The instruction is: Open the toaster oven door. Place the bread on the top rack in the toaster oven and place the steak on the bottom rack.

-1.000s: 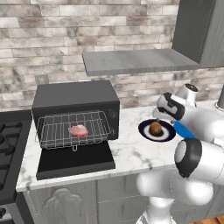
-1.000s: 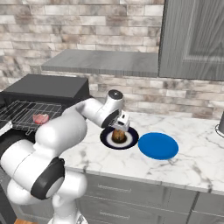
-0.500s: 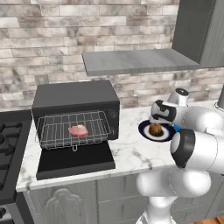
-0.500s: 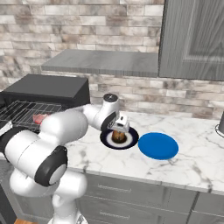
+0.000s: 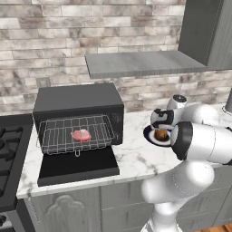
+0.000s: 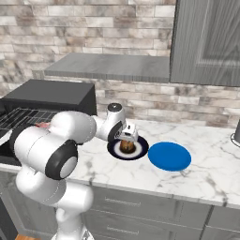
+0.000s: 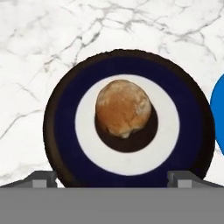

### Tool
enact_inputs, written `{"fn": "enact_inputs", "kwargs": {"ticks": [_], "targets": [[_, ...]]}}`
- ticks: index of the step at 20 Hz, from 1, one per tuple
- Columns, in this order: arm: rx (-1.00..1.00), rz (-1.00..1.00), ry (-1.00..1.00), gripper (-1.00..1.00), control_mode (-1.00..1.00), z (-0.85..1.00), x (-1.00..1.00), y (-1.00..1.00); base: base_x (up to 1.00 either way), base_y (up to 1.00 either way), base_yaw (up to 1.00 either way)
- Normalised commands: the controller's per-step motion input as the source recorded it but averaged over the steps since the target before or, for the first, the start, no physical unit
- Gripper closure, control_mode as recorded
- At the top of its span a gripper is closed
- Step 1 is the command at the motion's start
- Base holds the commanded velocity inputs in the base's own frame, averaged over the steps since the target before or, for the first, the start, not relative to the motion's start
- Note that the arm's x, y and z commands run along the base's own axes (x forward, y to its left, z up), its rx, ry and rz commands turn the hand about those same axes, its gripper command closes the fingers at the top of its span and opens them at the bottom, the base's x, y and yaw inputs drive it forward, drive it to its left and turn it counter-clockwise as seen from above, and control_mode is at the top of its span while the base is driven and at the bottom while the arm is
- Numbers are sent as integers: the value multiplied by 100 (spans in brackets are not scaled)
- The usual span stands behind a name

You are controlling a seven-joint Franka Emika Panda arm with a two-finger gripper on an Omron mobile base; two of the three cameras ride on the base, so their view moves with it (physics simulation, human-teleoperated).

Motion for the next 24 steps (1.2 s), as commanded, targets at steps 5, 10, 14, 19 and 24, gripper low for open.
{"fn": "enact_inputs", "kwargs": {"ticks": [5,10,14,19,24], "targets": [[0,0,0,-100,-100,-9,33,-1,0,0,0],[0,0,1,-100,-100,-15,35,-11,0,0,0],[-1,0,1,-100,-100,-17,23,-17,0,0,0],[-5,0,0,-100,-100,-20,2,-6,0,0,0],[-7,0,0,-100,-100,-24,1,0,0,0,0]]}}
